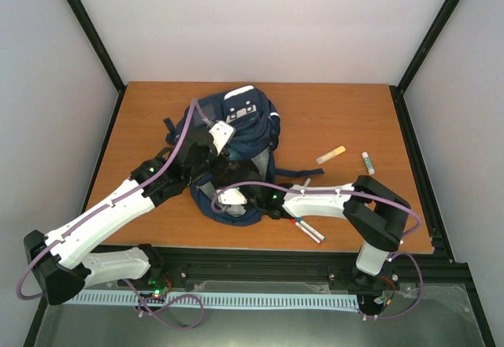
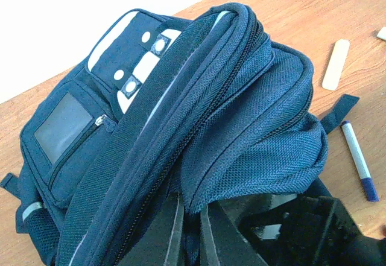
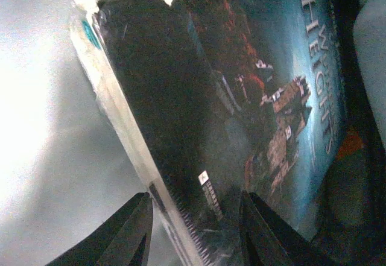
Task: Pack the student bag
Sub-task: Place the book in the student bag.
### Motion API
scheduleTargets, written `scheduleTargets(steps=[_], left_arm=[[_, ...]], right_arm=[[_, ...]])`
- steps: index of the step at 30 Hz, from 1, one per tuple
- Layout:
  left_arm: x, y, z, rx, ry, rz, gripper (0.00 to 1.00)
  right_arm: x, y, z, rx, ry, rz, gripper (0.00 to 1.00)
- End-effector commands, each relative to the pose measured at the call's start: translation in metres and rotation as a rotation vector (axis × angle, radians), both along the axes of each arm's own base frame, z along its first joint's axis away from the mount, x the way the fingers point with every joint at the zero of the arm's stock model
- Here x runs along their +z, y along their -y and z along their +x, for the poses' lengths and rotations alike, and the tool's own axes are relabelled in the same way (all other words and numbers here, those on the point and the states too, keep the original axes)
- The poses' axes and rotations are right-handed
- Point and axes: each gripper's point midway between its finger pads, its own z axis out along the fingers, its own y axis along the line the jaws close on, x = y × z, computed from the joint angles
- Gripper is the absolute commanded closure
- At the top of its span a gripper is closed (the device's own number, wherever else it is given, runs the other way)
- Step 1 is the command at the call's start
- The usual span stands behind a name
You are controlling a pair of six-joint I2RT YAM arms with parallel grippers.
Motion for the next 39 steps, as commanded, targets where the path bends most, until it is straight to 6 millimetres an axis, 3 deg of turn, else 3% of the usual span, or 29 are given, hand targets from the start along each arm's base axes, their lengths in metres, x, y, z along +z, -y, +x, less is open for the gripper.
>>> scheduleTargets(steps=[1, 10, 15, 19, 31, 39], left_arm=[[0.065, 0.006, -0.001, -0.013, 0.137, -0.193, 0.99], [0.064, 0.006, -0.001, -0.017, 0.136, -0.192, 0.99], [0.065, 0.006, -0.002, -0.020, 0.137, -0.193, 0.99], [0.066, 0.007, -0.003, -0.025, 0.136, -0.199, 0.99], [0.066, 0.007, -0.003, -0.029, 0.135, -0.201, 0.99], [0.066, 0.008, -0.004, -0.032, 0.133, -0.200, 0.99]], right_arm=[[0.028, -0.027, 0.026, -0.018, 0.132, 0.086, 0.61], [0.022, -0.042, 0.048, -0.091, 0.111, 0.136, 0.67], [0.007, -0.042, 0.027, -0.008, -0.004, 0.094, 0.61], [0.007, -0.046, 0.013, 0.041, -0.067, 0.096, 0.55], [0.016, -0.075, 0.017, 0.079, -0.024, 0.130, 0.54], [-0.004, -0.084, 0.014, 0.128, -0.055, 0.078, 0.54]])
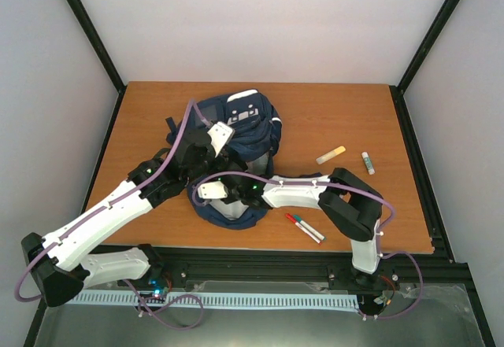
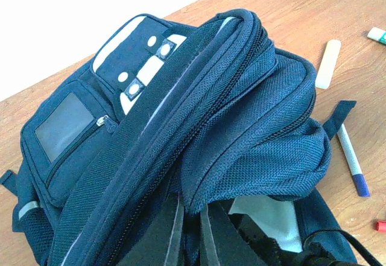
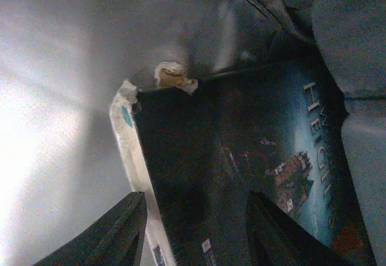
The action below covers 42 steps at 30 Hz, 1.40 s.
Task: Pack the student bag
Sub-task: Place the book in the student bag.
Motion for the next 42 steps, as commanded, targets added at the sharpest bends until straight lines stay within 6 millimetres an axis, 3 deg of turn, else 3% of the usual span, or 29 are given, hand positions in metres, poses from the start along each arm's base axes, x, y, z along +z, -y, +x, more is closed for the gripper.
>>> scheduleTargets(steps=[1, 9, 17, 20, 25, 31, 38, 42], left_arm=[[0.064, 0.008, 0.001, -0.011, 0.138, -0.192, 0.99], [0.064, 0.009, 0.000, -0.020, 0.133, -0.200, 0.99], [0.064, 0.010, 0.000, -0.022, 0.132, -0.203, 0.99], [0.064, 0.010, 0.000, -0.023, 0.130, -0.202, 0.99], [0.060, 0.011, 0.002, -0.021, 0.124, -0.193, 0.99], [0.054, 0.012, 0.005, -0.012, 0.114, -0.176, 0.99], [0.041, 0.015, 0.012, 0.008, 0.094, -0.142, 0.99], [0.029, 0.019, 0.017, 0.012, 0.066, -0.115, 0.99]], right_arm=[[-0.006, -0.013, 0.000, 0.026, 0.002, -0.002, 0.54], [0.015, -0.023, 0.043, -0.141, 0.152, 0.108, 0.69], [0.020, -0.014, 0.086, -0.260, 0.218, 0.136, 0.69], [0.014, -0.010, 0.090, -0.273, 0.207, 0.122, 0.68], [0.014, -0.005, 0.075, -0.261, 0.146, 0.128, 0.63], [0.028, 0.005, 0.047, -0.254, 0.060, 0.148, 0.57], [0.017, 0.023, -0.022, -0.154, -0.172, 0.117, 0.54], [0.013, 0.045, -0.054, -0.149, -0.317, 0.103, 0.53]])
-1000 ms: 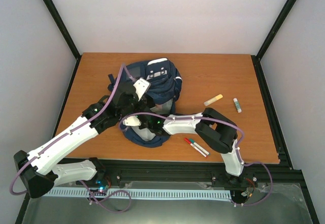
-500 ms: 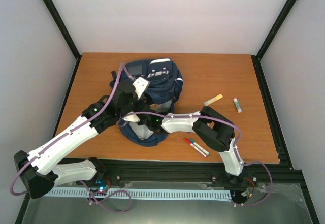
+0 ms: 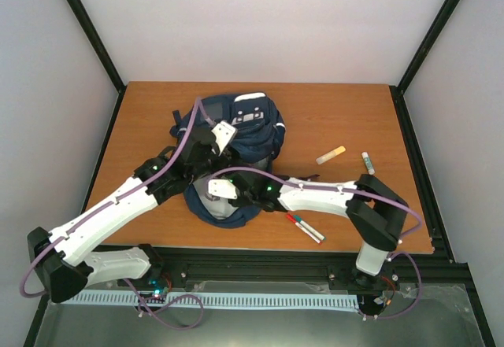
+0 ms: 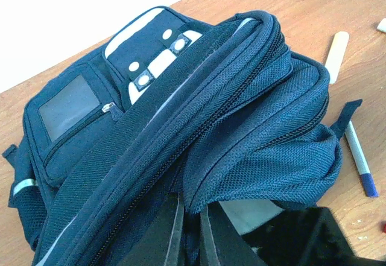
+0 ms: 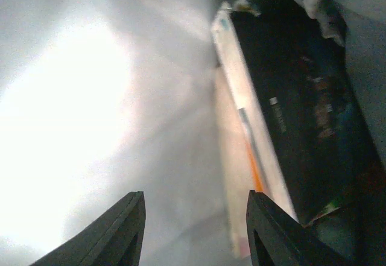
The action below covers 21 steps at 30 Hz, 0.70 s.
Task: Pack the student bag
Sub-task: Place the book in the student bag.
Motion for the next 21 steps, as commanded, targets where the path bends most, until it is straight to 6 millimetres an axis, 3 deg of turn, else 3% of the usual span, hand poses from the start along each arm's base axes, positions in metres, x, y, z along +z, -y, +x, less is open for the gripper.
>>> scheduleTargets(steps=[1, 12, 16, 21], left_arm=[[0.034, 0.018, 0.011, 0.000, 0.071, -0.120, 0.99], [-0.035, 0.046, 0.022, -0.029, -0.153, 0.013, 0.96], [-0.061, 0.053, 0.024, -0.024, -0.243, 0.060, 0.94], [-0.094, 0.061, 0.027, -0.010, -0.337, 0.091, 0.90]], right_arm=[[-0.004, 0.021, -0.048, 0.034, -0.213, 0.025, 0.52], [0.016, 0.098, -0.143, 0.211, -0.441, 0.046, 0.51], [0.031, 0.122, -0.149, 0.189, -0.431, 0.104, 0.51], [0.049, 0.149, -0.124, 0.081, -0.381, 0.210, 0.51]])
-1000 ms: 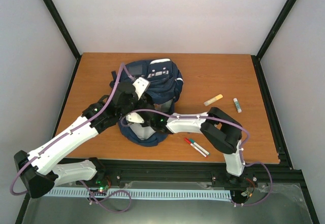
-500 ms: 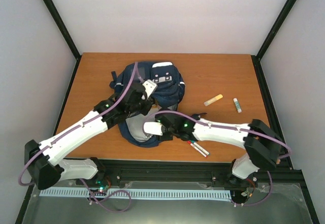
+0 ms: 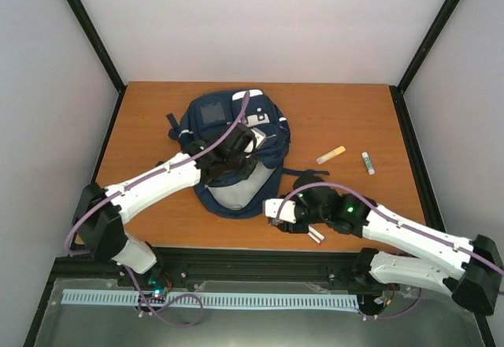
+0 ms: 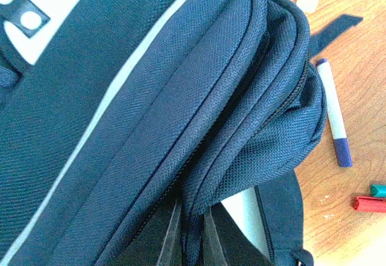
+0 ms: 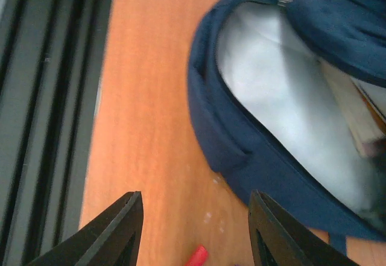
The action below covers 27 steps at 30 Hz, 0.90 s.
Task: Pack the student bag
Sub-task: Place the book in the student bag.
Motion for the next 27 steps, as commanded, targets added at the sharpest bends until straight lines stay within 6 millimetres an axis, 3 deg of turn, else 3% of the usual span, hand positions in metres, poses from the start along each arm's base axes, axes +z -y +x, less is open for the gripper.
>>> scheduleTargets(steps=[1, 5, 10, 14, 19, 23, 27], left_arm=[[-0.017, 0.004, 0.008, 0.059, -0.066, 0.010, 0.90], [-0.045, 0.017, 0.007, 0.045, -0.137, 0.000, 0.87], [-0.071, 0.032, 0.000, 0.028, -0.237, -0.033, 0.71], [-0.059, 0.033, -0.005, 0.030, -0.235, -0.089, 0.54], [-0.024, 0.021, -0.015, 0.045, -0.183, -0.151, 0.36], [-0.010, -0.005, -0.023, 0.124, -0.140, -0.171, 0.29], [-0.013, -0.038, -0.034, 0.229, -0.111, -0.156, 0.27]], right_arm=[[0.010, 0.024, 0.018, -0.116, -0.026, 0.064, 0.51], [0.018, 0.037, 0.037, -0.219, -0.041, 0.126, 0.51], [0.026, 0.055, 0.075, -0.393, 0.026, 0.145, 0.49], [0.025, 0.068, 0.095, -0.485, 0.034, 0.136, 0.47], [0.024, 0.072, 0.104, -0.520, 0.008, 0.127, 0.43], [0.027, 0.066, 0.109, -0.514, -0.013, 0.129, 0.42], [0.036, 0.053, 0.115, -0.474, -0.049, 0.137, 0.42]])
